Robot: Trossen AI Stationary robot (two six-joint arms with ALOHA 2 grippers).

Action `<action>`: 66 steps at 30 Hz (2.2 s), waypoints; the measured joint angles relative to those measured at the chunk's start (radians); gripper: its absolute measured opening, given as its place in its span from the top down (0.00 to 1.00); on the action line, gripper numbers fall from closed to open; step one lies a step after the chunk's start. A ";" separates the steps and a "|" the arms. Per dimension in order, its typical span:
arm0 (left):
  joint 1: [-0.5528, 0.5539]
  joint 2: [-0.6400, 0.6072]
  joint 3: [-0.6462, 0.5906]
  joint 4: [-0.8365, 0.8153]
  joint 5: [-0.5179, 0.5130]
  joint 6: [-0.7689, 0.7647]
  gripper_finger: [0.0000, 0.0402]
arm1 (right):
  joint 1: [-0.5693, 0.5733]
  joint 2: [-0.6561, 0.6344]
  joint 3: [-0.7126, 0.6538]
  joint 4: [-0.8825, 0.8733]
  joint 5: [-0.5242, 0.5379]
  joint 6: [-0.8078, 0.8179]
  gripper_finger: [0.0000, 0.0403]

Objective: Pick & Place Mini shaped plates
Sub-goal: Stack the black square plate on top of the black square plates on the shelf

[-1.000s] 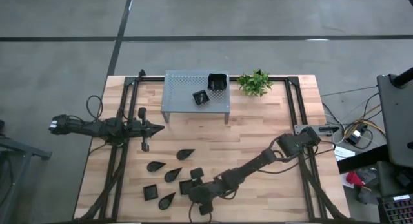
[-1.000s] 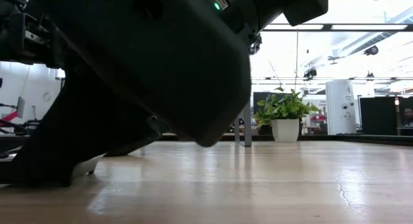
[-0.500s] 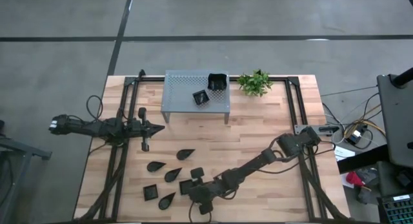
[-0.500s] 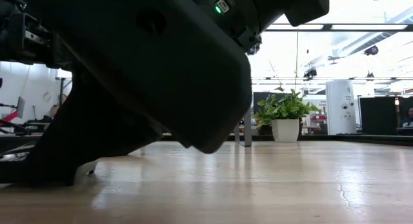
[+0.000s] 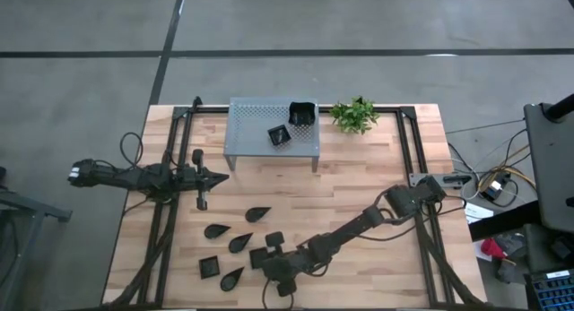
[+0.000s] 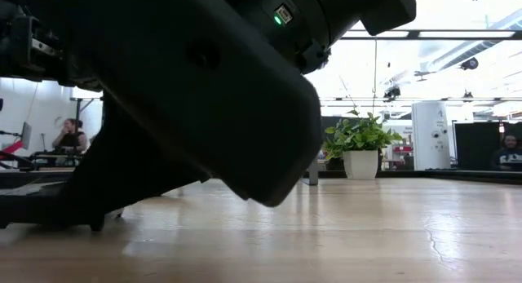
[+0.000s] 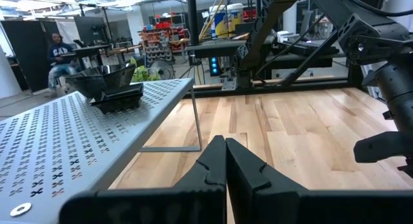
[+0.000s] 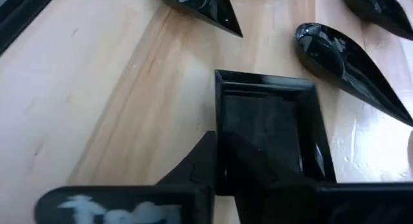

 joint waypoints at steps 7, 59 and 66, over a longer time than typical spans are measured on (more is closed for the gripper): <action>0.000 0.000 0.000 0.000 0.000 0.000 1.00 | 0.001 -0.003 0.039 -0.049 0.048 -0.047 0.98; 0.000 0.011 0.000 0.000 0.000 0.000 1.00 | -0.420 -0.546 -0.054 -0.517 0.317 -0.892 0.98; 0.000 0.010 0.000 0.000 0.000 0.000 1.00 | -0.529 -0.538 -0.056 -0.518 0.243 -0.959 0.98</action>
